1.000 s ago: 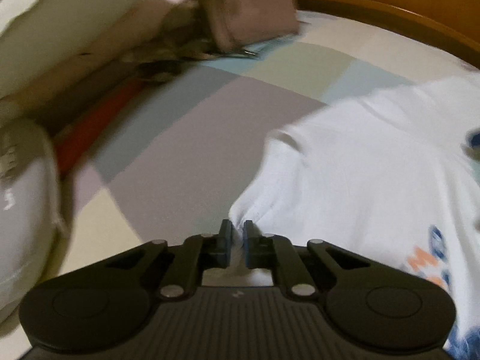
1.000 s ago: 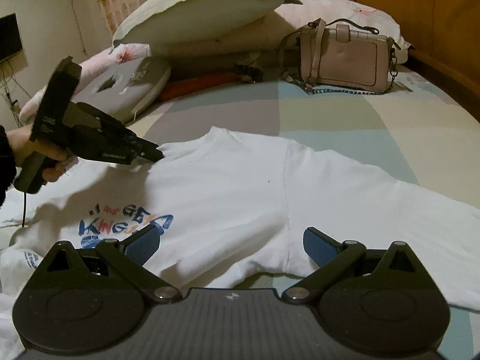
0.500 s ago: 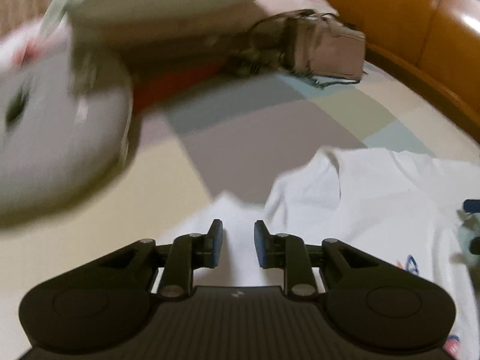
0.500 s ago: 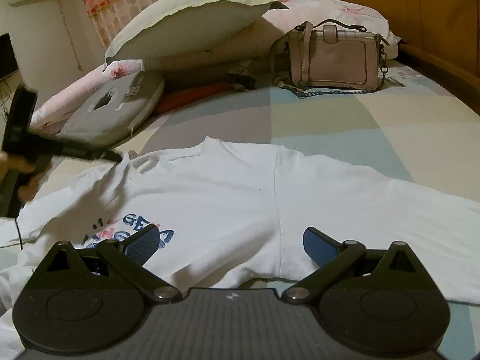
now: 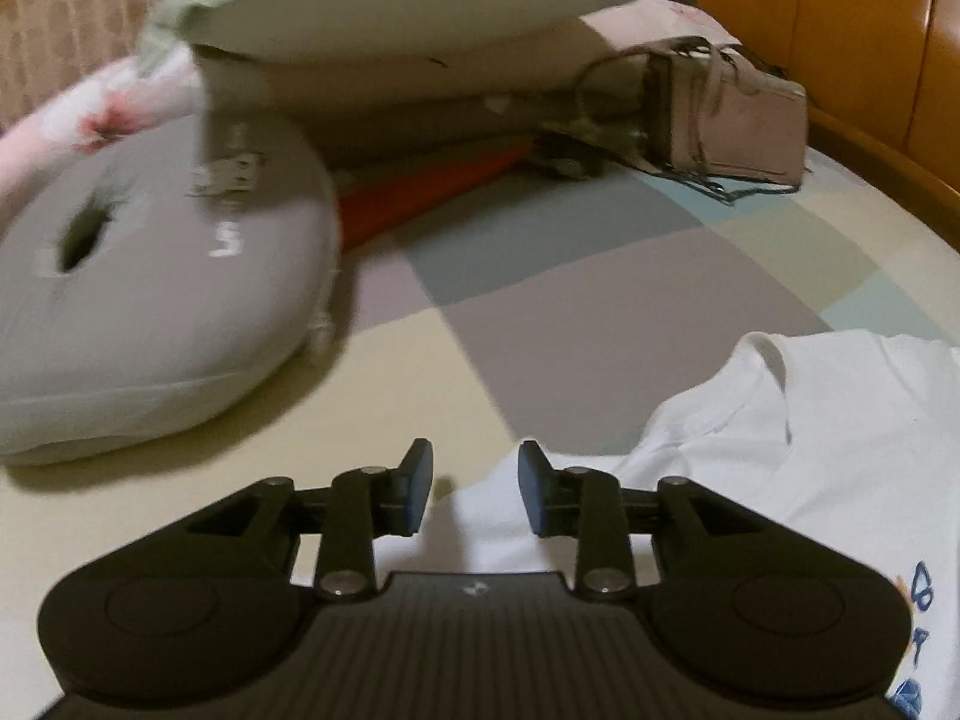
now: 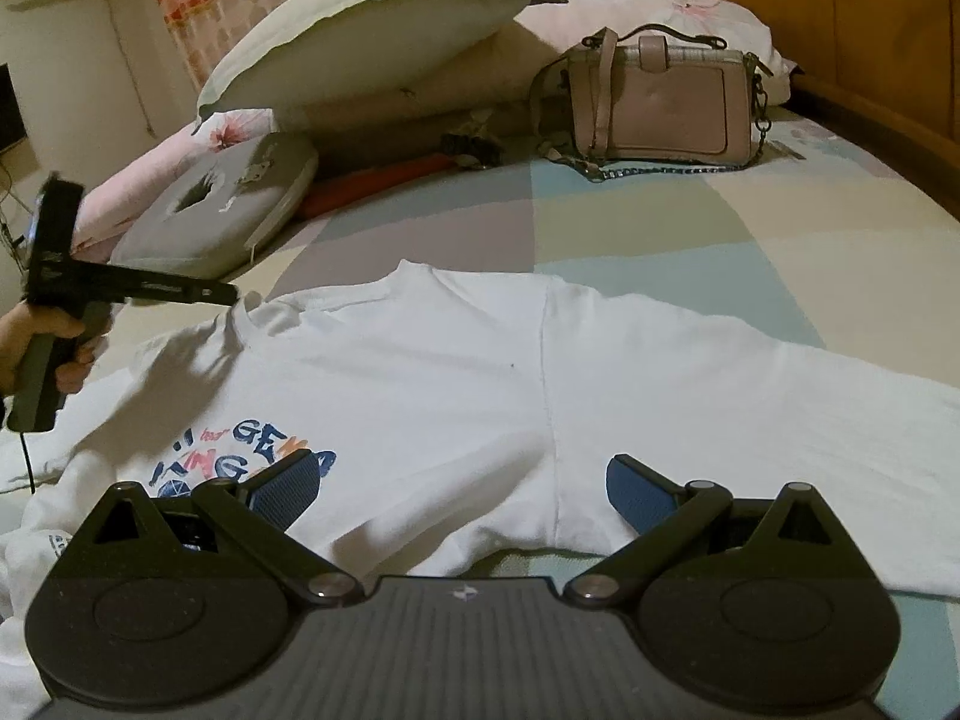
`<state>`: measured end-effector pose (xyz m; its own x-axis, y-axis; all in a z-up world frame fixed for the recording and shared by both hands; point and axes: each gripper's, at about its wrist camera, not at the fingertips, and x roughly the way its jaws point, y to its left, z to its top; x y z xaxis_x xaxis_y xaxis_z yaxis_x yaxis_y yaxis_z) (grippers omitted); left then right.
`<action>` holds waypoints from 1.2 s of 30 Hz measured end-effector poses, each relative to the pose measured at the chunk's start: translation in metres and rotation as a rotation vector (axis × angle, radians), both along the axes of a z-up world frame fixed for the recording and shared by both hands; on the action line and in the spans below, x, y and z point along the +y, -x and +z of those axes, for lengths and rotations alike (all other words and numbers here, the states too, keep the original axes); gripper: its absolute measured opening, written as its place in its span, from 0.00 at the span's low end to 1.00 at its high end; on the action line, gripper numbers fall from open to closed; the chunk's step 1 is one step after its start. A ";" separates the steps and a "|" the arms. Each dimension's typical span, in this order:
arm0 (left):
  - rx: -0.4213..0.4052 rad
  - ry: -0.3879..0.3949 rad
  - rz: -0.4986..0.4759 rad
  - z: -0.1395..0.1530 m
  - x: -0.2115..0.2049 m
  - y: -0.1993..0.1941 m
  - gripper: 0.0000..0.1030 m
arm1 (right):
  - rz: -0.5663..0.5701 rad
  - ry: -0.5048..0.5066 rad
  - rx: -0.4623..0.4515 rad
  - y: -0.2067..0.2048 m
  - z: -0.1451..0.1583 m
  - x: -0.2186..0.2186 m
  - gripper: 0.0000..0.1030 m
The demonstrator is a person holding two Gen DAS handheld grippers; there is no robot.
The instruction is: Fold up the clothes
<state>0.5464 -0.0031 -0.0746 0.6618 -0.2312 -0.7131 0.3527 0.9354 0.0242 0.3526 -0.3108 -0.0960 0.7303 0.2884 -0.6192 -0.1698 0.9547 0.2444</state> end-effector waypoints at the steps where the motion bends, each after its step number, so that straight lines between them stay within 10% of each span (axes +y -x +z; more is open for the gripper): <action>1: 0.001 0.028 -0.016 -0.001 -0.002 -0.003 0.33 | 0.003 -0.001 -0.003 0.000 0.000 0.000 1.00; 3: 0.042 0.032 -0.045 -0.008 -0.008 -0.007 0.49 | 0.004 -0.003 -0.005 0.001 0.001 0.000 1.00; 7: 0.021 -0.047 -0.093 -0.015 -0.016 0.007 0.50 | -0.007 0.005 -0.001 0.000 0.000 -0.002 1.00; 9: 0.020 -0.056 -0.086 -0.016 -0.016 0.011 0.40 | -0.012 0.003 0.001 0.000 0.000 -0.003 1.00; 11: 0.008 -0.081 -0.041 -0.014 -0.018 0.014 0.05 | -0.012 -0.002 0.000 0.000 0.000 -0.003 1.00; 13: -0.038 -0.095 0.031 -0.010 -0.017 0.014 0.05 | -0.010 0.005 -0.004 0.000 0.000 -0.001 1.00; 20: -0.088 0.004 0.092 0.009 -0.010 0.018 0.52 | 0.003 0.005 -0.002 0.000 0.000 0.001 1.00; 28: 0.109 0.088 0.087 -0.002 0.026 0.043 0.52 | 0.001 -0.006 -0.006 0.001 0.002 0.001 1.00; 36: 0.030 -0.098 0.211 -0.006 0.021 0.036 0.47 | 0.003 -0.002 -0.010 0.001 0.002 0.001 1.00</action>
<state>0.5102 0.0178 -0.0811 0.6662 -0.0189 -0.7455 0.1519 0.9822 0.1108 0.3515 -0.3094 -0.0935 0.7356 0.2921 -0.6112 -0.1754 0.9536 0.2446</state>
